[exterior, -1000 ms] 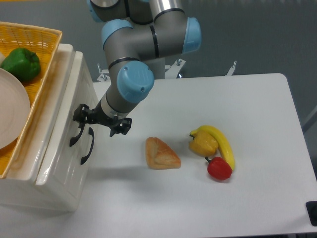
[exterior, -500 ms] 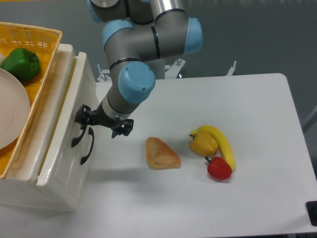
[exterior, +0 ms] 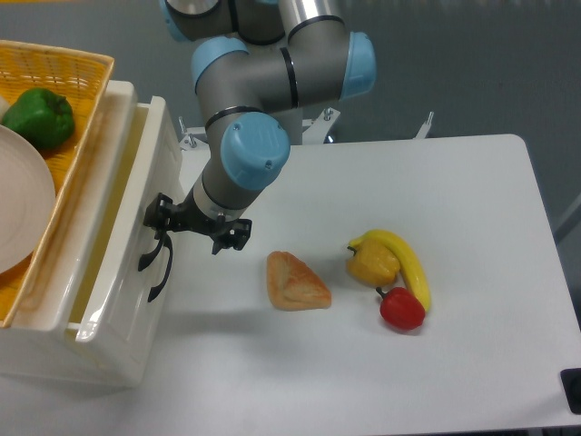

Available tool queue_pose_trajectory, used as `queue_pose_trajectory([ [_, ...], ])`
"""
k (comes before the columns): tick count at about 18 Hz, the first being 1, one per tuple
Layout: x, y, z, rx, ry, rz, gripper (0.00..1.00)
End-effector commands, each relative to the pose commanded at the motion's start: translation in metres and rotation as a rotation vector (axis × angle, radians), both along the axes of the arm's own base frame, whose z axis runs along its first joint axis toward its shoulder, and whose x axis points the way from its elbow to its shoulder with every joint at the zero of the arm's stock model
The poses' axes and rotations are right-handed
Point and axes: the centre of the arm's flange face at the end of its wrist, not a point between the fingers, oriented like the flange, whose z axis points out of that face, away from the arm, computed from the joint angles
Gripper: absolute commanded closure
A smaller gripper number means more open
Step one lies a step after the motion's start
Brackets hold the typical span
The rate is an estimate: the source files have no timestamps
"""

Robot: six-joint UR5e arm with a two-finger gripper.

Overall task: Slide the top white drawer open
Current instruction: 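Pull the handle outward, sliding the drawer out of the cabinet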

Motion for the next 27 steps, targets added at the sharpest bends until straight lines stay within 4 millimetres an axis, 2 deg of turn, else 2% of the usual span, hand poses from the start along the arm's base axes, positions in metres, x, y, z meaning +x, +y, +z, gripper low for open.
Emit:
queue_pose_trajectory([
  [11,-0.006,0.005,0.001,0.010,0.008,0.000,0.00],
  [19,-0.007,0.003,0.000,-0.015,0.036,-0.008,0.00],
  [27,-0.016,0.000,0.006,0.001,0.053,-0.026,0.00],
])
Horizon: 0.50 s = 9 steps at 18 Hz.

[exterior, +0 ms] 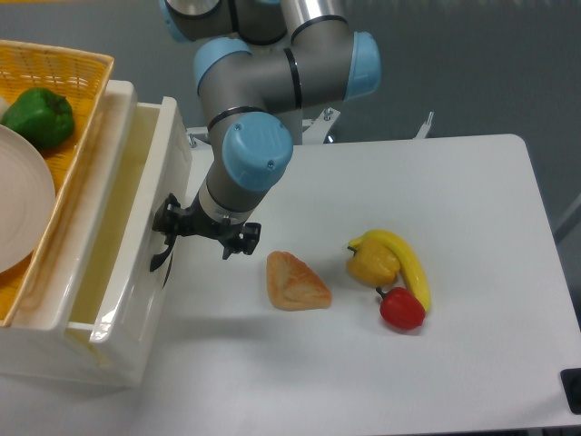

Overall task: Slide the top white drawer open
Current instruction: 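Pull the handle outward, sliding the drawer out of the cabinet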

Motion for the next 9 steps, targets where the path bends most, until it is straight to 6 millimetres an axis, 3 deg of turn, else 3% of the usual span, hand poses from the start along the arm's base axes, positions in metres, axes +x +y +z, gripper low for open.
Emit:
queue_pose_trajectory([
  [9,-0.0074,-0.0056,-0.0004,-0.033,0.048,-0.012,0.00],
])
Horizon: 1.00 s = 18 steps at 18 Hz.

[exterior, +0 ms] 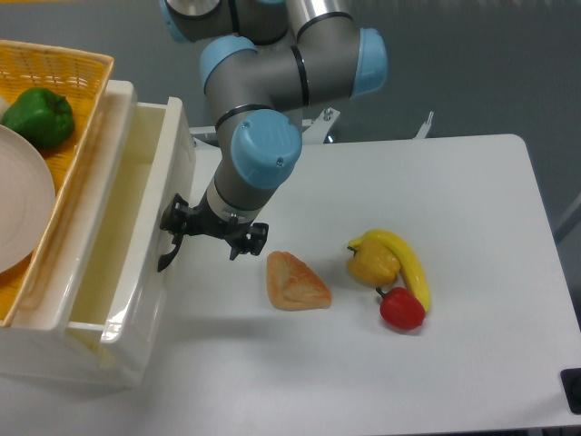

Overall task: Slide the top white drawer open
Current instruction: 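Pull the handle outward, sliding the drawer out of the cabinet, then keep pulling the drawer further open along its rails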

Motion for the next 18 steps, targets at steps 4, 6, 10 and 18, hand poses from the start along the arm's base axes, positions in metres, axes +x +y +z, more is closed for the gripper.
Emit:
queue_pose_trajectory([
  [4,-0.002,0.000,0.002,0.002,0.004,0.003,0.00],
  [6,-0.003,0.000,0.004,0.005,0.008,0.003,0.00],
  [10,-0.010,-0.002,0.006,0.010,0.013,0.013,0.00],
  [18,-0.021,-0.006,0.009,0.027,0.024,-0.012,0.00],
])
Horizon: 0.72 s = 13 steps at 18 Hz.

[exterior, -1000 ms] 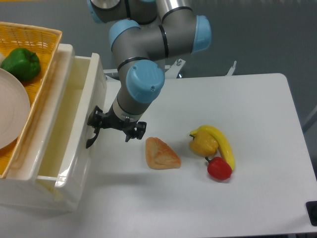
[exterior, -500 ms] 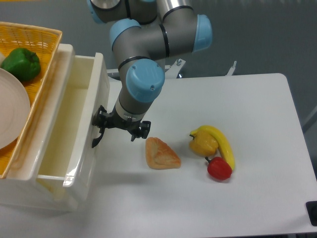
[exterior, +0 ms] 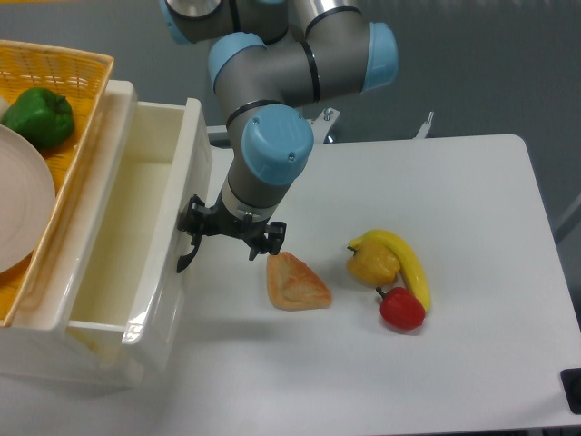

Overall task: Slide the top white drawer open
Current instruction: 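Keep pulling the drawer further open along its rails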

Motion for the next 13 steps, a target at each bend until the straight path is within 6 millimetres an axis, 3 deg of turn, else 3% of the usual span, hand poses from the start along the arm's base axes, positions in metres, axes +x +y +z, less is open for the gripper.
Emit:
queue_pose_trajectory([
  [13,-0.0076,-0.0037,0.0013,-0.012,0.034,-0.033,0.00],
])
